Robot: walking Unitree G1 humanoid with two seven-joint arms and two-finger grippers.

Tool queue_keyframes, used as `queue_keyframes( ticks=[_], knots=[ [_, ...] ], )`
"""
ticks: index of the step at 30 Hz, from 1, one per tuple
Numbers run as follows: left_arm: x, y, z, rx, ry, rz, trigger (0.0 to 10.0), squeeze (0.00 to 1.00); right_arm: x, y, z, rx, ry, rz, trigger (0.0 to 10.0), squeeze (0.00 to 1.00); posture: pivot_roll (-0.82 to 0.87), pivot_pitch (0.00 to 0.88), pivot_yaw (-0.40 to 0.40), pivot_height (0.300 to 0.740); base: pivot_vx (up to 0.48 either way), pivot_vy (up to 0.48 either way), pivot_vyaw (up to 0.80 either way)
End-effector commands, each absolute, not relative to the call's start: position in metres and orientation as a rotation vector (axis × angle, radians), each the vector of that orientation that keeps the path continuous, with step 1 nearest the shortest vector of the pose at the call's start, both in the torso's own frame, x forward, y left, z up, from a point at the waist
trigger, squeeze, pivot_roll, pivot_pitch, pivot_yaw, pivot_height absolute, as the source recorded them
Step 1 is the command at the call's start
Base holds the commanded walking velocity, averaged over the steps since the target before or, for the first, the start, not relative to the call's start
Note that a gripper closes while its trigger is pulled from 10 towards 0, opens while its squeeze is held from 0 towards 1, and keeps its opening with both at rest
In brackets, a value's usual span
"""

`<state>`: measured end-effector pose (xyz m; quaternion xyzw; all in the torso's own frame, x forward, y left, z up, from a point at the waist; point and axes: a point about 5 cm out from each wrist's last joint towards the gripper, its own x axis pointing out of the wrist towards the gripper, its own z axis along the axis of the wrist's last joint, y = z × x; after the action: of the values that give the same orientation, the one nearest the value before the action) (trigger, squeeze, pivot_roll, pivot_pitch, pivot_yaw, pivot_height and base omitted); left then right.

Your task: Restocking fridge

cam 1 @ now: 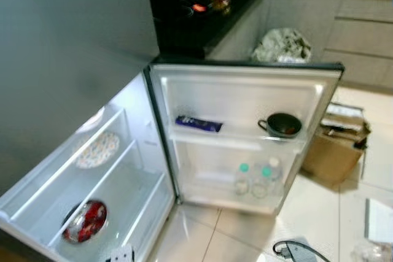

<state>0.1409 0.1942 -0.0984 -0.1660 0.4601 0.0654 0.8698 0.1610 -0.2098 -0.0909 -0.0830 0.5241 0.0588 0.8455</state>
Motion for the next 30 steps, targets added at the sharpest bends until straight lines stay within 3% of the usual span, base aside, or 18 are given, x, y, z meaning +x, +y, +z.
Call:
queue_keyframes(
  ticks=[1,9,30],
  knots=[
    [0.133,0.196,-0.101,-0.334,0.982,0.141,10.0,0.0,0.158,-0.206,-0.093,-0.17,1.114,0.136,10.0,0.0,-0.12,0.0,0.039,0.74,0.0,0.0,0.0],
    [0.133,0.195,-0.101,-0.336,0.995,0.083,10.0,0.0,0.159,-0.204,-0.093,-0.157,1.11,0.143,10.0,0.0,-0.12,0.0,0.044,0.74,0.0,-0.088,0.0],
    [0.134,0.191,-0.101,-0.352,0.995,0.058,10.0,0.0,0.163,-0.196,-0.091,-0.071,1.073,0.185,10.0,0.0,-0.12,0.0,0.051,0.74,0.0,-0.479,0.0]
  ],
)
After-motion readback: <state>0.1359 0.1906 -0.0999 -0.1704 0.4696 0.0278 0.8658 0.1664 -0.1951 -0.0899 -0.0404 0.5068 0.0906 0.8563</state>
